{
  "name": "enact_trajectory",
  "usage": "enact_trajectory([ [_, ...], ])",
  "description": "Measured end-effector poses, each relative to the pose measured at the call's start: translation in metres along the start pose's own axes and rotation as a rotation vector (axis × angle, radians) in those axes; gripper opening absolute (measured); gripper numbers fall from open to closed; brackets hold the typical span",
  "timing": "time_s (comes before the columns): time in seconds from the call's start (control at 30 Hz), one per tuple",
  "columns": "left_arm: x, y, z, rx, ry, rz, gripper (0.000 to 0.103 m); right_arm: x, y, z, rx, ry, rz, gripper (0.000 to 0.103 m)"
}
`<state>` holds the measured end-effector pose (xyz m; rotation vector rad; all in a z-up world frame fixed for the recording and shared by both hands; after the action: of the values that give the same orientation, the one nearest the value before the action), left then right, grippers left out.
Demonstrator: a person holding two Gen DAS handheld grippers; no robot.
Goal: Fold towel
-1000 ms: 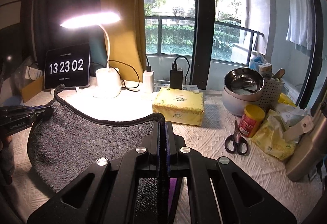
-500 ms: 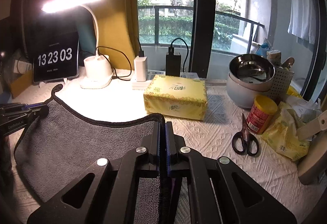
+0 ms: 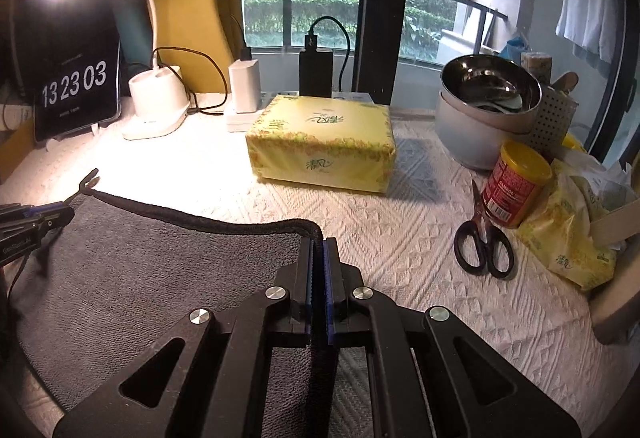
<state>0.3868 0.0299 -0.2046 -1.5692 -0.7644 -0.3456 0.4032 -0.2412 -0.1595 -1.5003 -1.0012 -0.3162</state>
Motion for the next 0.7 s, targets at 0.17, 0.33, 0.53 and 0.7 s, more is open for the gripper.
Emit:
enact_trajectory([
  [0.17, 0.002, -0.005, 0.001, 0.003, -0.012, 0.002, 0.023, -0.002, 0.004, -0.001, -0.015, 0.003, 0.028, 0.006],
  [0.33, 0.003, -0.018, 0.0, -0.019, -0.023, -0.013, 0.07, -0.003, -0.002, -0.003, -0.019, 0.024, 0.025, 0.011],
  [0.53, 0.002, -0.037, -0.002, -0.031, -0.021, -0.038, 0.07, 0.0, -0.018, -0.002, -0.021, 0.036, 0.004, 0.021],
  [0.7, -0.001, -0.055, -0.007, -0.059, -0.006, -0.062, 0.071, -0.001, -0.032, 0.002, -0.015, 0.038, -0.005, 0.033],
])
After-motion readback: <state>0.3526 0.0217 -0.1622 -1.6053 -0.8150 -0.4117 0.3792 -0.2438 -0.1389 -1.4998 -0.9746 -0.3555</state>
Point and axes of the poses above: each gripper's, at about its wrist camera, not at the fingertips, and y roughly the way its jaws point, z to its left, x to its top, the point moved 6 cm from there along y, roughly the way its jaws point, and after that the axes turned 12 degrees about -y, right-handed, at the moved point
